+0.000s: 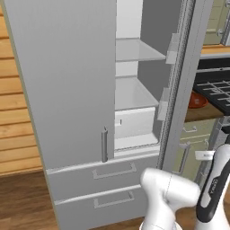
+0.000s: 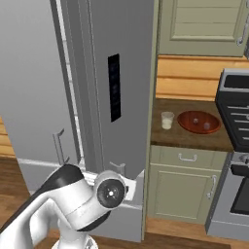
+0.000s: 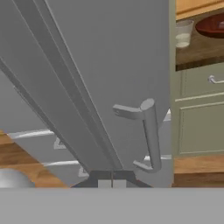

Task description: Grab a lemon wedge from the fridge and one ice cube from the ice bowl, and put them in the glass of lemonade.

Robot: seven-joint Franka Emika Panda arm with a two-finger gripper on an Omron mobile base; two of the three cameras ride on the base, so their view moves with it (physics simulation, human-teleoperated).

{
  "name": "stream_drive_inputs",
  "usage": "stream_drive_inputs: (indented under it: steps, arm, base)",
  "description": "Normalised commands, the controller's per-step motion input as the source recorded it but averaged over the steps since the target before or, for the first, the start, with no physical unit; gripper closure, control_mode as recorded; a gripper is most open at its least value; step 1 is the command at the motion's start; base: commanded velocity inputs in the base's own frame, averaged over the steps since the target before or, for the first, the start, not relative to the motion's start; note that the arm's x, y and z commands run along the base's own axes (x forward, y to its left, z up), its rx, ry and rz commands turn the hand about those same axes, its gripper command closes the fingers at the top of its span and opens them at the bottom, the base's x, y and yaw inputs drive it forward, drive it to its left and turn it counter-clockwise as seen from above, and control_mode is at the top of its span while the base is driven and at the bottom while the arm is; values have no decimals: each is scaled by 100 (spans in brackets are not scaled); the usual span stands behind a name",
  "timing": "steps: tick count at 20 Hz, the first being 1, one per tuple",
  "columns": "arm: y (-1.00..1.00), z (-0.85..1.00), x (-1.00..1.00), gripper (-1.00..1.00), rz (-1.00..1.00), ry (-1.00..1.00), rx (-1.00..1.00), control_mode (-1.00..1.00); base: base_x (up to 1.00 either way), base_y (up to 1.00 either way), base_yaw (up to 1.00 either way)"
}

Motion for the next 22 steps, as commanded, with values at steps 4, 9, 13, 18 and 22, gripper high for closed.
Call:
stream_drive_inputs:
  steps: [4,9,13,18,22]
  arm:
    - [0,100,-42,100,0,-2,0,-100]
    - [17,100,-78,100,0,0,0,-100]
    - [63,100,-77,100,0,0,-2,-100]
    - [99,100,-46,100,0,0,-11,-100]
    - [100,100,-15,100,0,7,-18,-100]
  base:
    - [0,0,0]
    - [0,0,0]
    - [0,0,0]
    - [0,0,0]
    - [0,0,0]
